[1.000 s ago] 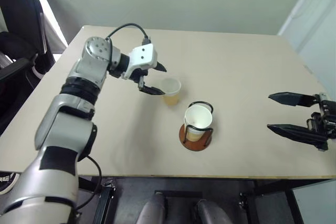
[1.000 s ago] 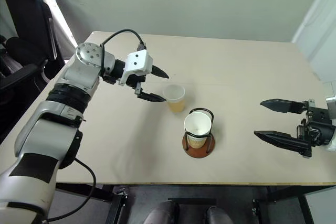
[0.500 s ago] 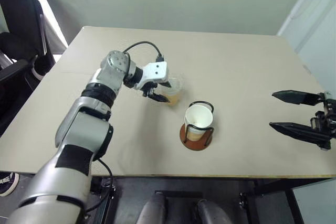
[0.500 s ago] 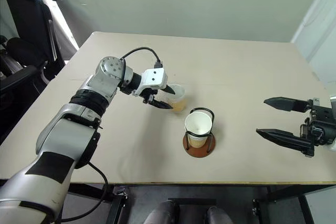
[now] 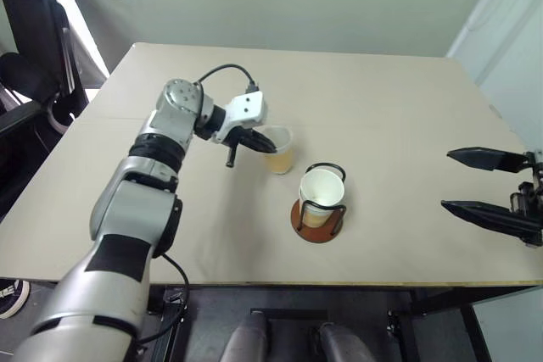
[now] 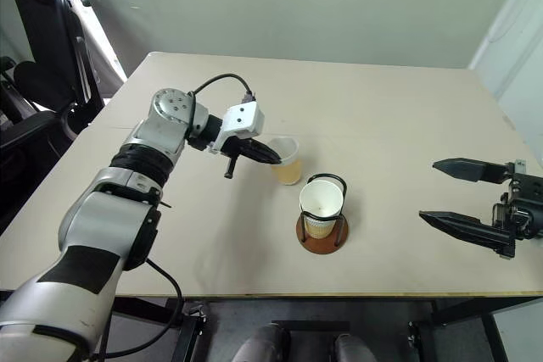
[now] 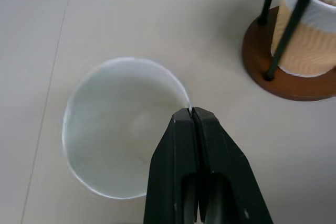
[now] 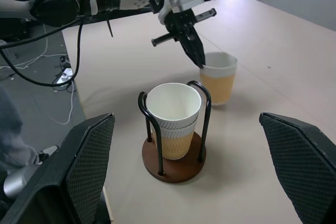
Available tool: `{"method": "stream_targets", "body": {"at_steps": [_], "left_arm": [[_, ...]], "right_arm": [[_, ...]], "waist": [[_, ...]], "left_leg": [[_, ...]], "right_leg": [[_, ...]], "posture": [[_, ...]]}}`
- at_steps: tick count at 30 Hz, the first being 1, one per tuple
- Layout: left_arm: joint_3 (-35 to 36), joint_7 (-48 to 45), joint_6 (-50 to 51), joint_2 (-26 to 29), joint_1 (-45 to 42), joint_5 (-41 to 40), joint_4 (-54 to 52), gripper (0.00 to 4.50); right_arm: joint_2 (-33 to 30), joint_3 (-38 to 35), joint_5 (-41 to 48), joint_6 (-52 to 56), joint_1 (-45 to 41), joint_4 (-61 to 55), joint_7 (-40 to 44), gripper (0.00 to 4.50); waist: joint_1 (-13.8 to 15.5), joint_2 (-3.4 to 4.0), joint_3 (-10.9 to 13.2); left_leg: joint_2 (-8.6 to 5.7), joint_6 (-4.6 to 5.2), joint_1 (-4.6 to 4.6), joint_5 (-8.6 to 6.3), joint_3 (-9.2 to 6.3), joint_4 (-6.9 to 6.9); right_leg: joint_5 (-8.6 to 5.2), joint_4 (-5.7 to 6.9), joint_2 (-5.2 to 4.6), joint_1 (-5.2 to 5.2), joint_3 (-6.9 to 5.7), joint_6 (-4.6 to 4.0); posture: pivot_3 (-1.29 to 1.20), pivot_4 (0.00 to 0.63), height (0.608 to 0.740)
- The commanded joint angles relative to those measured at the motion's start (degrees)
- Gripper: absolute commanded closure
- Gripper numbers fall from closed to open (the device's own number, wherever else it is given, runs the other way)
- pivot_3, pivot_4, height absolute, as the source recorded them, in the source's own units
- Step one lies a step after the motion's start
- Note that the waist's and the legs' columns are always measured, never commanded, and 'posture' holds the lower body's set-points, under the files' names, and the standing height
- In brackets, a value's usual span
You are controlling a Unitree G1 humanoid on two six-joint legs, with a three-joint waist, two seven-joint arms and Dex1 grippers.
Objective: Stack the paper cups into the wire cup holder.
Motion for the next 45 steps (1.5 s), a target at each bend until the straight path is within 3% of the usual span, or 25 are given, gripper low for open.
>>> {"method": "stream_targets", "body": {"at_steps": [1, 4, 7, 12, 16, 21, 28, 45], "left_arm": [[3.3, -1.71, 0.76, 1.08, -3.72, -2.34, -2.77, 4.49], [5.68, -2.95, 2.44, 1.52, -6.81, -4.29, -3.35, 4.49], [5.66, -6.13, 8.03, 3.42, -11.5, -12.85, -10.6, 4.49], [-3.61, -6.46, 21.75, 11.19, -9.78, -36.19, -38.41, 4.49], [-14.29, -6.46, 24.97, 19.75, -6.85, -46.78, -53.63, 4.49], [-23.32, -6.46, 18.47, 21.8, -7.15, -44.42, -53.35, 4.49], [-28.17, -6.46, 14.64, 20.32, -8.13, -45.39, -52.39, 4.49], [-29.5, -6.46, 9.83, 18.53, -7.15, -40.75, -49.04, 4.49]], "right_arm": [[-0.9, -0.49, -0.16, -1.39, -1.23, 0.4, 0.18, 0.0], [-1.13, 0.59, -0.53, -1.75, -2.19, 1.14, 0.1, 0.0], [-1.37, 2.06, -1.25, -2.33, -3.44, 1.99, 0.05, 0.0], [-1.41, 2.53, -1.65, -2.68, -4.25, 2.41, 0.08, 0.0], [-1.42, 1.75, -1.34, -2.58, -4.16, 2.15, 0.5, 0.0], [-1.02, 0.36, -1.13, -2.43, -2.94, 1.1, 0.53, 0.0], [-0.68, -1.27, -0.81, -2.09, -1.32, -0.24, -0.22, 0.0], [-0.59, -2.57, -0.45, -2.06, 0.92, -1.61, -1.15, 0.0]], "waist": [[0.02, 0.0, 0.0], [0.02, -0.04, 0.02], [0.0, -0.09, 0.05], [-0.13, -0.06, 0.04], [-0.24, 0.02, 0.0], [-0.15, 0.09, -0.01], [-0.32, 0.1, 0.0], [-0.32, 0.14, 0.02]], "left_leg": [[0.0, 0.02, -0.01, 0.0, 0.0, 0.01], [0.0, 0.05, -0.06, -0.01, 0.0, 0.09], [0.0, 0.1, -0.12, -0.04, 0.01, 0.13], [0.0, 0.15, -0.08, -0.07, 0.21, 0.13], [0.08, 0.16, 0.03, -0.07, 0.44, 0.14], [0.14, 0.19, 0.21, -0.06, 0.46, 0.14], [0.14, 0.19, 0.18, -0.04, 0.49, 0.34], [0.14, 0.26, 0.02, -0.27, 0.51, 0.28]], "right_leg": [[0.0, 0.0, 0.0, 0.0, 0.0, 0.0], [0.02, 0.0, 0.0, -0.01, 0.0, 0.03], [0.02, -0.02, 0.0, -0.05, 0.02, 0.04], [-0.04, -0.08, 0.0, -0.06, 0.15, 0.1], [-0.06, -0.06, -0.01, -0.04, 0.27, 0.13], [0.02, 0.09, -0.02, 0.03, 0.27, 0.0], [0.09, 0.08, -0.03, 0.06, 0.28, -0.1], [0.07, 0.0, -0.03, -0.06, 0.28, -0.07]], "posture": [[0.0, 0.15, 0.74], [0.0, 0.15, 0.74], [0.0, 0.15, 0.74], [0.0, 0.15, 0.74], [0.0, 0.15, 0.74], [0.0, 0.15, 0.74], [0.0, 0.15, 0.74], [0.0, 0.15, 0.74]]}}
